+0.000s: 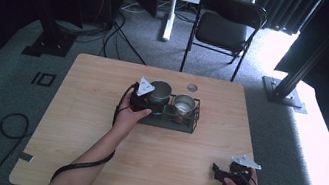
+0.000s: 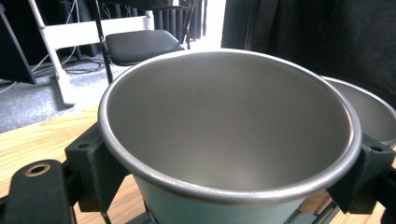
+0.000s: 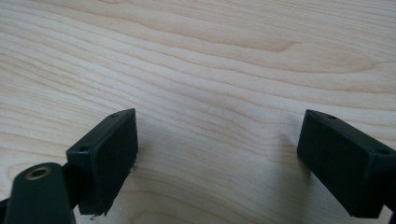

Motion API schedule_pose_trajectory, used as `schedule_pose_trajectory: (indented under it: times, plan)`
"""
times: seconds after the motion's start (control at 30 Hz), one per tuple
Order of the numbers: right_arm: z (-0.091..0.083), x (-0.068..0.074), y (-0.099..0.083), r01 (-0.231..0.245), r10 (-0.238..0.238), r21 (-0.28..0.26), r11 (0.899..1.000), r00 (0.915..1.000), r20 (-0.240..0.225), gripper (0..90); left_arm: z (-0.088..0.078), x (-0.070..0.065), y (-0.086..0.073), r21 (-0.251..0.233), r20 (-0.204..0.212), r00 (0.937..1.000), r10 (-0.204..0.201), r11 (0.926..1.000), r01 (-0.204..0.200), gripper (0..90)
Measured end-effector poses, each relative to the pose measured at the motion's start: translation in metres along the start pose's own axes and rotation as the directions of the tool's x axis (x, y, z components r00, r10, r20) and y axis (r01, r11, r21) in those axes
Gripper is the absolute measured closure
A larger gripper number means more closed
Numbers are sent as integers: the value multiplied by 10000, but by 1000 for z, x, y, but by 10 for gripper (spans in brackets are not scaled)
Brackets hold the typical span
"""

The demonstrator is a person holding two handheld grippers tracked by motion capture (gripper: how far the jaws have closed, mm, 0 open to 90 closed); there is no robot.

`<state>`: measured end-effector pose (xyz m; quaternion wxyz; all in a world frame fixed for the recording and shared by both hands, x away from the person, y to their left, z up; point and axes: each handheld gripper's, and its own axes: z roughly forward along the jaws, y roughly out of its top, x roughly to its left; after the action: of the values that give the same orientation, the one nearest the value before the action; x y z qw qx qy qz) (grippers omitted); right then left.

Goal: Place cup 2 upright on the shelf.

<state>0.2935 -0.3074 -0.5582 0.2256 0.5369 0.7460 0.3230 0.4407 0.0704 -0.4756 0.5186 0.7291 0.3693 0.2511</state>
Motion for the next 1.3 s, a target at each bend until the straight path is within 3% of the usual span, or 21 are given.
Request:
schedule_pose_trajectory:
  times: [0.27,0.37,0.43,0.57,0.7,1.3]
  plan:
    - [0,0,0,2,-2,0,10000,10000,-2,120,-1,0,-3,137,68,9997,238,9996,-239,141]
    - [0,0,0,1,-1,0,10000,10000,1,120,-3,-1,-3,215,88,9987,505,9985,-507,139]
    - [0,0,0,0,0,1,10000,10000,1,120,-3,-1,-3,303,141,9991,396,9987,-400,135]
    - [0,0,0,0,0,1,10000,10000,0,120,-3,-4,-6,732,-140,9974,703,9949,-691,119]
    - [0,0,0,1,-1,1,10000,10000,1,120,-7,-1,-7,657,-117,9990,421,9970,-412,119]
    - [0,0,0,6,-6,-1,10000,10000,2,120,-30,4,-6,652,-204,9988,451,9969,-437,118]
